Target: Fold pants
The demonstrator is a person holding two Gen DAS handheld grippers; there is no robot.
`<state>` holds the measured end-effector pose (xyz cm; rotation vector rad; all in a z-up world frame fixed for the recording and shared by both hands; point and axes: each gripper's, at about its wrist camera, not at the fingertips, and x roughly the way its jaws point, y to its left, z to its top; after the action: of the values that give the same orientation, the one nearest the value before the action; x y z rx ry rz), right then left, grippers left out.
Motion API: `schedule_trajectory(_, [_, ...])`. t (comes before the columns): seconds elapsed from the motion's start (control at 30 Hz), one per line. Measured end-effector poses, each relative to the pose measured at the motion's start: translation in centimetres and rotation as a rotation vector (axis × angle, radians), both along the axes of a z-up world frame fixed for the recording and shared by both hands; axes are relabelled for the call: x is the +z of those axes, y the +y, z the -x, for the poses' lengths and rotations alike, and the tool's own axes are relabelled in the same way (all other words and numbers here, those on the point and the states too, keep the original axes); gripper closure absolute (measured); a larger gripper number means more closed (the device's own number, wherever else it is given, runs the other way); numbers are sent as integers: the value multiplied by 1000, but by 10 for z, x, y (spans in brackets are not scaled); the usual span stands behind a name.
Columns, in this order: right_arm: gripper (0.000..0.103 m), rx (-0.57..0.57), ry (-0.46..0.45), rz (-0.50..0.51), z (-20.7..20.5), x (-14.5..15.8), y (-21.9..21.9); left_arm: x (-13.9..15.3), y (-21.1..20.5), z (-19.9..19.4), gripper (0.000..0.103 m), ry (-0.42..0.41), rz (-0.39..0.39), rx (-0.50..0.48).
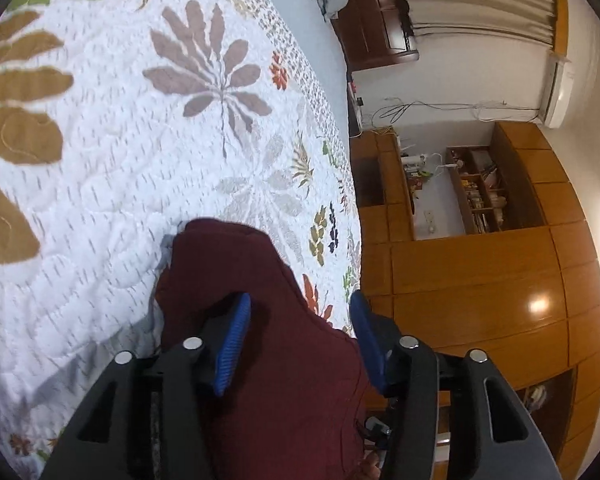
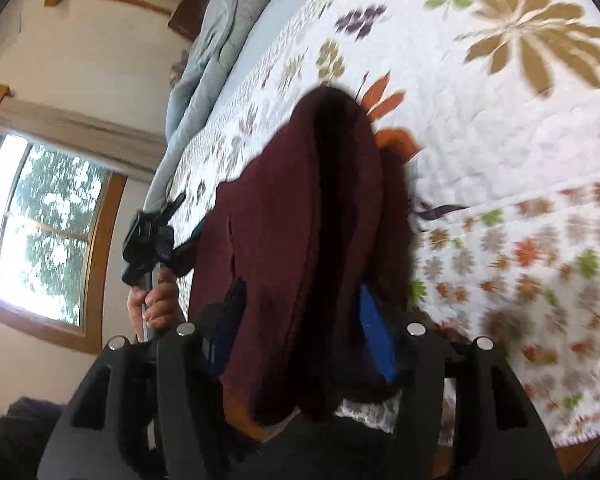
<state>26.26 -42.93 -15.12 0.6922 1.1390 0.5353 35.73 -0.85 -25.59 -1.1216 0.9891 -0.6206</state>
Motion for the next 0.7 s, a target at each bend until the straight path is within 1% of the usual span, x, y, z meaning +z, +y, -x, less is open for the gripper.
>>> schedule_trajectory(0.03, [46,-33,-20,26,3,9,-5,6,3,2,39,-18,-14,12])
schedule_trajectory(0.07, [46,-56,-60,37,6,23,-6,11,5,4,36,-37,-23,17])
schedule_trajectory(0.1, [46,-54,-94,22,9,35,-7,19,6,6,35,-61,-28,14])
schedule_trajectory(0.13, [46,-36,-141,-15,13,50,0,24,5,8,34,-79,-29,3])
schedule_trajectory(0.17, [46,-15,-167,-48,17,55,4,28,5,10,32,-87,-31,-5])
schedule_trajectory(0.2, [46,31,-187,-103,21,61,17,31,1,10,31,-92,-31,-20])
schedule_trajectory(0.23, [47,88,-174,-150,19,58,33,32,-2,11,31,-93,-25,-35])
schedule_trajectory(0.27, [48,129,-141,-147,20,46,44,33,-4,13,31,-93,-18,-51])
schedule_trajectory(0.3, [50,152,-95,-111,23,29,52,34,-8,17,31,-98,-13,-74])
schedule_trajectory(0.33, [66,160,-55,-78,25,13,55,35,-10,22,31,-104,-11,-88])
schedule_trajectory(0.37, [80,160,-16,-49,27,-6,49,36,-12,28,31,-109,-6,-103])
schedule_trajectory(0.4, [103,135,33,-52,29,-29,34,37,-15,36,31,-114,6,-127])
schedule_trajectory(0.43, [103,110,57,-94,29,-41,23,38,-16,43,31,-122,15,-149])
schedule_trajectory(0.47, [103,74,76,-161,32,-48,11,39,-18,51,31,-134,22,-170])
schedule_trajectory(0.5, [103,72,61,-141,34,-42,10,41,-22,61,31,-147,23,-202])
schedule_trajectory(0.57, [87,97,21,-111,33,-23,18,46,-31,78,31,-174,2,-274])
schedule_trajectory(0.6, [63,106,-31,-95,27,-3,23,49,-36,88,31,-199,-23,-306])
schedule_trajectory(0.63, [50,99,-63,-88,22,8,23,52,-40,96,31,-221,-45,-332])
schedule_trajectory(0.67, [50,89,-101,-93,10,22,24,54,-45,105,31,-240,-66,-365])
schedule_trajectory(0.7, [50,82,-119,-100,-3,27,27,53,-50,112,31,-249,-78,-390])
